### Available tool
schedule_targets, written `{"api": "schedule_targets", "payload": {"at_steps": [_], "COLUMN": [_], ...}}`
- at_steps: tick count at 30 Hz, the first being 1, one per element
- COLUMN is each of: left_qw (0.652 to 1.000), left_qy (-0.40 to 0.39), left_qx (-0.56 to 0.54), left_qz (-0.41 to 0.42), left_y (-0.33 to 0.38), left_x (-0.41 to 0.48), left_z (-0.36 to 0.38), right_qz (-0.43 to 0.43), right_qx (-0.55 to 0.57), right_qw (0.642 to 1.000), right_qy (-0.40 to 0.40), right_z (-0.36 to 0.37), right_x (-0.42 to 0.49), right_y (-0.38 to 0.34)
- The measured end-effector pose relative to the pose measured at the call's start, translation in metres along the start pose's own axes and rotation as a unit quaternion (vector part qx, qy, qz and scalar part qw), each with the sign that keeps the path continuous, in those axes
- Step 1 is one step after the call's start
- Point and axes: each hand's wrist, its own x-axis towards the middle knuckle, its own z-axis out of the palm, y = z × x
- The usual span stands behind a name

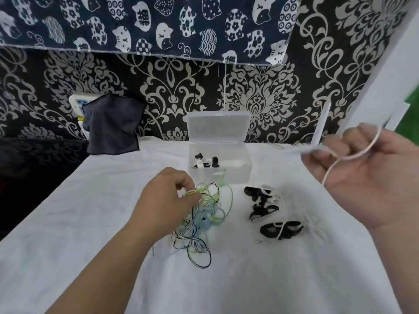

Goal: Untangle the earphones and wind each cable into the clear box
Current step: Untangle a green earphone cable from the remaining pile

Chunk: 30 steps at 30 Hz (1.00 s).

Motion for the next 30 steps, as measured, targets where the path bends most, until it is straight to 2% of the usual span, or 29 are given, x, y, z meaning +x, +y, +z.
{"api": "schedule_targets", "payload": {"at_steps": [2, 3, 5, 7, 10, 11, 12, 13, 16, 18, 20, 23, 26, 28, 30], "left_qw": [0.998, 0.996, 0.991, 0.989, 0.992, 0.994, 0.995, 0.995, 0.995, 0.994, 0.994, 0.995, 0.993, 0.970, 0.948], "left_qy": [0.017, 0.020, 0.024, 0.030, 0.037, 0.036, 0.034, 0.030, 0.007, -0.003, -0.012, -0.016, -0.083, -0.162, -0.181], "left_qx": [-0.063, -0.088, -0.127, -0.141, -0.117, -0.105, -0.092, -0.080, -0.069, -0.068, -0.067, -0.047, -0.085, -0.177, -0.251], "left_qz": [-0.017, -0.021, -0.020, -0.014, 0.005, 0.017, 0.030, 0.044, 0.070, 0.080, 0.087, 0.084, 0.023, -0.030, -0.068], "left_y": [0.001, 0.001, 0.002, 0.004, 0.006, 0.006, 0.006, 0.007, 0.013, 0.015, 0.018, 0.017, 0.014, 0.013, 0.013], "left_x": [0.001, 0.002, 0.002, 0.002, 0.001, 0.000, -0.001, -0.002, -0.006, -0.008, -0.008, -0.008, -0.005, -0.006, -0.005], "left_z": [-0.002, -0.002, -0.003, -0.002, -0.001, 0.000, 0.000, 0.001, 0.003, 0.004, 0.004, 0.003, -0.002, -0.010, -0.014], "right_qz": [0.001, 0.013, 0.047, 0.071, 0.112, 0.107, 0.093, 0.071, 0.030, 0.031, 0.019, 0.007, 0.026, 0.041, 0.048], "right_qx": [-0.155, -0.257, -0.458, -0.599, -0.740, -0.773, -0.788, -0.781, -0.673, -0.616, -0.617, -0.634, -0.576, -0.526, -0.498], "right_qw": [0.982, 0.955, 0.870, 0.785, 0.658, 0.624, 0.608, 0.620, 0.731, 0.772, 0.770, 0.763, 0.814, 0.848, 0.864], "right_qy": [0.109, 0.146, 0.176, 0.144, 0.079, 0.053, 0.027, -0.003, -0.108, -0.153, -0.165, -0.122, -0.069, -0.052, -0.049], "right_z": [-0.008, -0.015, -0.027, -0.038, -0.034, -0.031, -0.027, -0.021, 0.005, 0.014, 0.016, 0.017, 0.021, 0.023, 0.025], "right_x": [0.005, 0.009, 0.013, 0.013, 0.005, 0.003, 0.001, -0.001, -0.008, -0.010, -0.011, -0.009, -0.007, -0.005, -0.007], "right_y": [0.004, 0.007, 0.015, 0.019, 0.027, 0.031, 0.035, 0.040, 0.059, 0.079, 0.096, 0.105, 0.101, 0.095, 0.091]}}
